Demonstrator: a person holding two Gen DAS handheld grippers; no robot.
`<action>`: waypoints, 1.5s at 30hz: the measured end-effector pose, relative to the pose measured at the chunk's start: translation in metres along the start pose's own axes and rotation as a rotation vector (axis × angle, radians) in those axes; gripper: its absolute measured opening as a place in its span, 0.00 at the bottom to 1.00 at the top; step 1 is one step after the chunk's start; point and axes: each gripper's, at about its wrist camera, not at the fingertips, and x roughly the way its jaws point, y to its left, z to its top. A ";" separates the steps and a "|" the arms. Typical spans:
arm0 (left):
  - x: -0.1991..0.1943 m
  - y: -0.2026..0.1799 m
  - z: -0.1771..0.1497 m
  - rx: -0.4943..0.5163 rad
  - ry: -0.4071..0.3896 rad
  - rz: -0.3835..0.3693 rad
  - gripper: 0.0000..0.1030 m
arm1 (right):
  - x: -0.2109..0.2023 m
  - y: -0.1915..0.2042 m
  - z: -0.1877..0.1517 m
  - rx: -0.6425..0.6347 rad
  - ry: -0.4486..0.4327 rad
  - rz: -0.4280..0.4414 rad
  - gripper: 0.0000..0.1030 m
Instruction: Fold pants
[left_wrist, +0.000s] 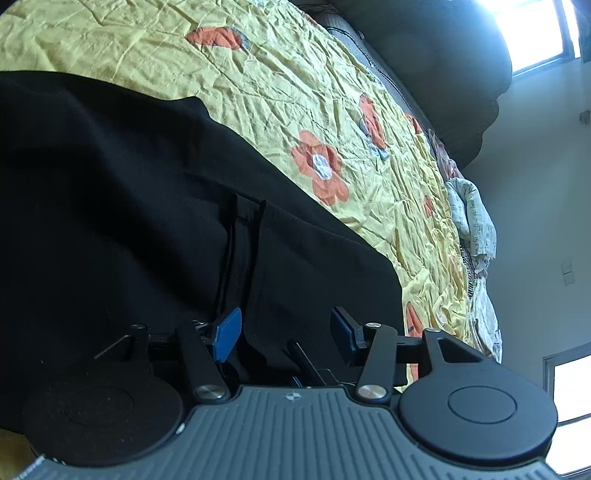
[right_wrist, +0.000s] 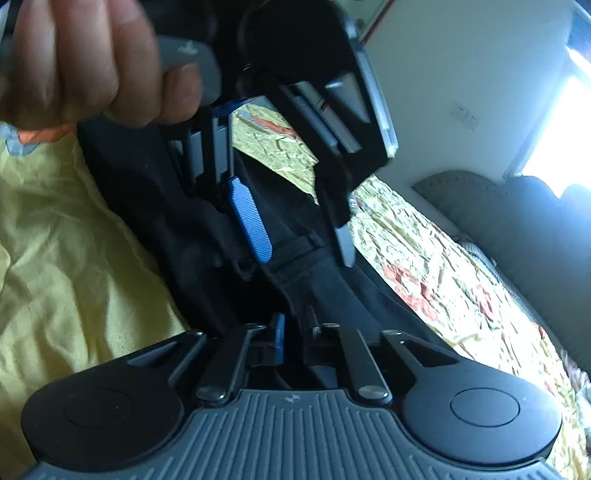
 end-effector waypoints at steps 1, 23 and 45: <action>0.000 0.001 0.001 -0.005 0.002 -0.003 0.55 | -0.002 0.002 0.001 0.001 -0.010 -0.003 0.05; 0.014 0.000 0.000 0.037 -0.140 0.067 0.01 | -0.023 -0.021 0.003 0.362 -0.057 0.163 0.05; -0.006 -0.009 -0.007 0.236 -0.232 0.296 0.21 | -0.010 -0.073 0.009 0.665 -0.162 0.348 0.11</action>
